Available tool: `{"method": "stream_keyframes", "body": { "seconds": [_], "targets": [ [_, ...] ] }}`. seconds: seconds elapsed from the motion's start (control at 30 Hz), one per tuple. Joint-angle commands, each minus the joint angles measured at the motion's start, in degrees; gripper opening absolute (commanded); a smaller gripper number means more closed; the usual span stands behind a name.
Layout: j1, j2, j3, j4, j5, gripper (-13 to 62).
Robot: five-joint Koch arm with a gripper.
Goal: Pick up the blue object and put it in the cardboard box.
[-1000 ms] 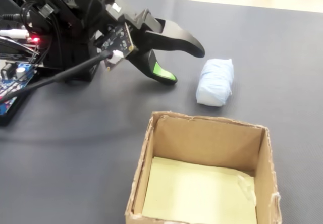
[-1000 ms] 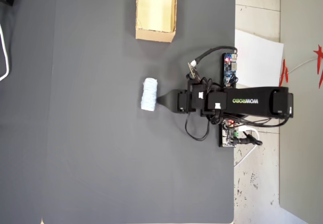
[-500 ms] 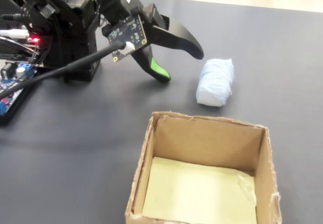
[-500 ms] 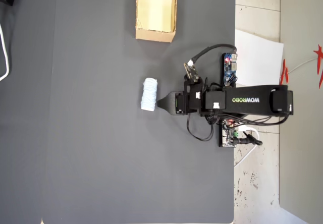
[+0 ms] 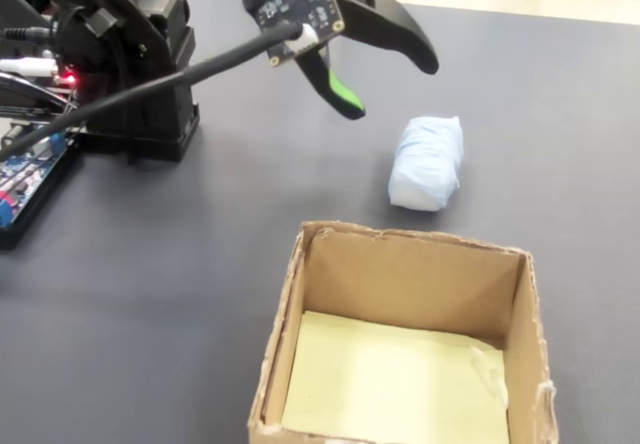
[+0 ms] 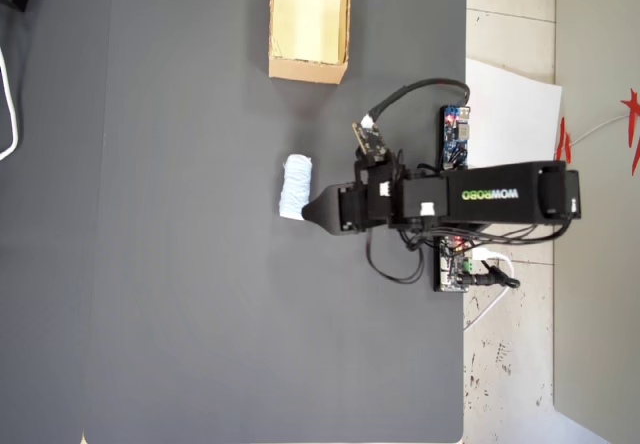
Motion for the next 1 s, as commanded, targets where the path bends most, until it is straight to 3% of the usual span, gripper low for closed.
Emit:
{"method": "stream_keyframes", "body": {
  "seconds": [0.0, 0.5, 0.73, 0.87, 0.97],
  "targets": [
    [-0.44, -3.60, -5.62, -0.44, -0.18, 32.9],
    [4.57, -28.30, -13.62, -9.67, 0.97, 32.2],
    [7.03, -33.49, -12.83, -16.17, 1.93, 13.2],
    [6.94, -32.17, -10.81, -20.57, 1.93, 7.6],
    [6.94, -29.18, -9.67, -22.06, 2.72, 7.6]
  ]
}}
